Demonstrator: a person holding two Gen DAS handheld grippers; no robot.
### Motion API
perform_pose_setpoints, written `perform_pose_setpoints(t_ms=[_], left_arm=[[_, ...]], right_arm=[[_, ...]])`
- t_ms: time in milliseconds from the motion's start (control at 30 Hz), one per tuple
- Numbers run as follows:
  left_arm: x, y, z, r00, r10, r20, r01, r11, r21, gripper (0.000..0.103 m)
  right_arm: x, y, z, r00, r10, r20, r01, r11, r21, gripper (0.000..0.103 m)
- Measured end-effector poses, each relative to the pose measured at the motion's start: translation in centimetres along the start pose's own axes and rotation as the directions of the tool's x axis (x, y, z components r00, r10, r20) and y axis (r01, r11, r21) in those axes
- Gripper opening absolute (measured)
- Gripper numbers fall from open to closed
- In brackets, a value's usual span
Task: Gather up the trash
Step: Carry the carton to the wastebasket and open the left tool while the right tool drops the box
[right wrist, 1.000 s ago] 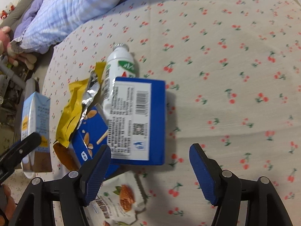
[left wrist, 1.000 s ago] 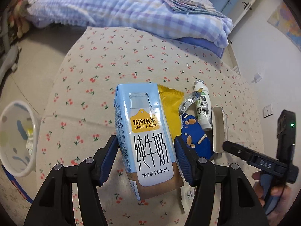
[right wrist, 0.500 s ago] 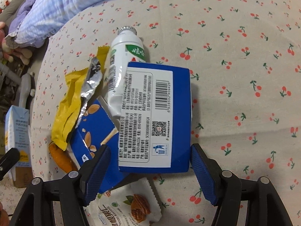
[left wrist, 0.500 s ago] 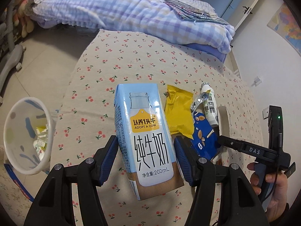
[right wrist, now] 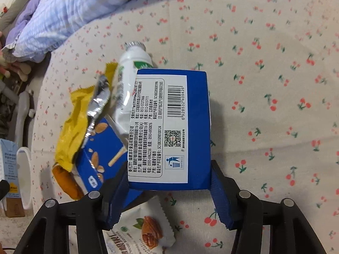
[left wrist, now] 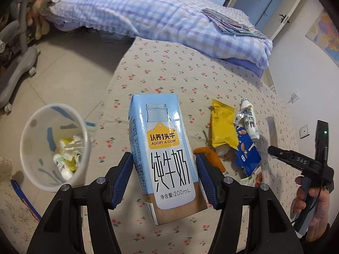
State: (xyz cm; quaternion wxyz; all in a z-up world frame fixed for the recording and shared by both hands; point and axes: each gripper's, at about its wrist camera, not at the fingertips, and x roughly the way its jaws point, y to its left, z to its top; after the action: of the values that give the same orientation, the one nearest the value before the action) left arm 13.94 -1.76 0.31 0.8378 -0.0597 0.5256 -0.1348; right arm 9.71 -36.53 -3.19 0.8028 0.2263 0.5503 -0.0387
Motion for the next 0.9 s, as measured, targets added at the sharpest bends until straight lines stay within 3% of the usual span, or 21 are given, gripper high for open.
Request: perform_pose_setpoints(t_ms=[200,367,633,900], left_arm=[[-1.6,3.0,-0.1,0.999,0.030,0.031,-0.029,0.999,-0.037,0.064],[-2.1,6.2,0.0,0.996,0.071,0.046,-0.068,0.995,-0.077,0.064],[-2.2,12.3,0.1,0.989,0.139,0.058,-0.129,0.980,-0.149,0.064],[-0.9,17.4,0.5,0.985,0.174,0.021,-0.165,0.959,-0.229,0.064]], right_arm=[[-3.0,1.6,-0.2,0.997,0.027,0.077,-0.026,0.999,-0.025,0.061],[-3.8,5.5,-0.5,0.993,0.077,0.092,-0.067,0.993,-0.101,0.061],[-0.8,13.8,-1.5,0.990,0.140,0.034,-0.129,0.966,-0.222,0.061],[3.2,20.1,-2.9,0.988,0.150,-0.043,-0.156,0.939,-0.305,0.061]])
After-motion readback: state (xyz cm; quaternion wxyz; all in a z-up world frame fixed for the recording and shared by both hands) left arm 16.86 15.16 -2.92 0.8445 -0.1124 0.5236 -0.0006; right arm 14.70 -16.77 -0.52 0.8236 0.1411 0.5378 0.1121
